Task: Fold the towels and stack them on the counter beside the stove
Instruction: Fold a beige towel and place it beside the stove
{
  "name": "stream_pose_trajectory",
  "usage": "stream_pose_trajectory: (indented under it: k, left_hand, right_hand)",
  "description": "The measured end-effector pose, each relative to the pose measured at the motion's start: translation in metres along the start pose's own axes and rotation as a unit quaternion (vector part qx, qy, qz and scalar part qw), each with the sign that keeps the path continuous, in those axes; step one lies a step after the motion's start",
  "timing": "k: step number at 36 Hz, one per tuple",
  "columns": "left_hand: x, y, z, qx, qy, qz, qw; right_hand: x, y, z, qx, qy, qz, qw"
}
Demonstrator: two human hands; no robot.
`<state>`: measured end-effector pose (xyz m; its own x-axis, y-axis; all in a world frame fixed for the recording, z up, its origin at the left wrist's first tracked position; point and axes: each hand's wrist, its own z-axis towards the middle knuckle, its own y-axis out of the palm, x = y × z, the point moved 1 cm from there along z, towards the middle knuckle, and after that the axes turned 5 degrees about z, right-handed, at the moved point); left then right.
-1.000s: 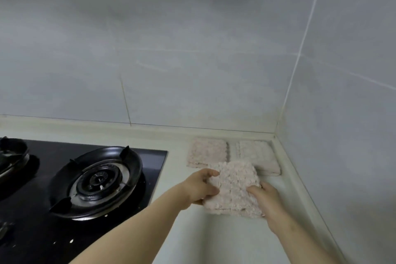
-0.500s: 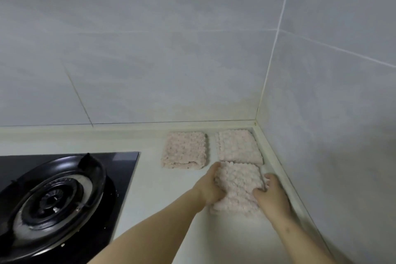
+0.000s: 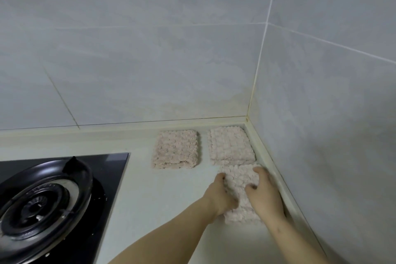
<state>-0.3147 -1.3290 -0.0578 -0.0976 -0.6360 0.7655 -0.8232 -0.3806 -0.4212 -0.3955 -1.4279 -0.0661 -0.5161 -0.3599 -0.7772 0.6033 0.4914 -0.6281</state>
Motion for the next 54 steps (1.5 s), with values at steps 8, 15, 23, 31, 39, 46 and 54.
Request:
stream_pose_trajectory:
  k: [8,15,23,31,39,46,54]
  left_hand:
    - [-0.004,-0.019,-0.006,0.013,0.039,0.085,0.996]
    - [-0.013,-0.067,-0.044,0.068,0.053,0.011,0.996]
    - [-0.072,-0.131,-0.141,0.241,0.046,-0.082,0.966]
    - [-0.180,-0.188,-0.275,0.412,-0.033,-0.120,0.903]
    - [-0.309,-0.223,-0.443,0.535,-0.122,-0.192,0.814]
    - [-0.415,-0.251,-0.588,0.594,-0.191,-0.196,0.757]
    - [-0.508,-0.302,-0.705,0.621,-0.226,-0.213,0.720]
  right_hand:
    - [-0.007,-0.003,-0.007,-0.016,-0.028,-0.095,0.995]
    - [-0.046,0.002,-0.025,-0.034,-0.070,-0.085,0.993]
    - [-0.123,0.063,-0.095,-0.146,-0.198,-0.027,0.969]
    - [-0.216,0.151,-0.209,-0.348,-0.285,0.052,0.892]
    - [-0.288,0.258,-0.367,-0.506,-0.319,0.061,0.799]
    - [-0.337,0.347,-0.517,-0.575,-0.314,0.051,0.754]
    - [-0.386,0.419,-0.635,-0.612,-0.300,0.044,0.730]
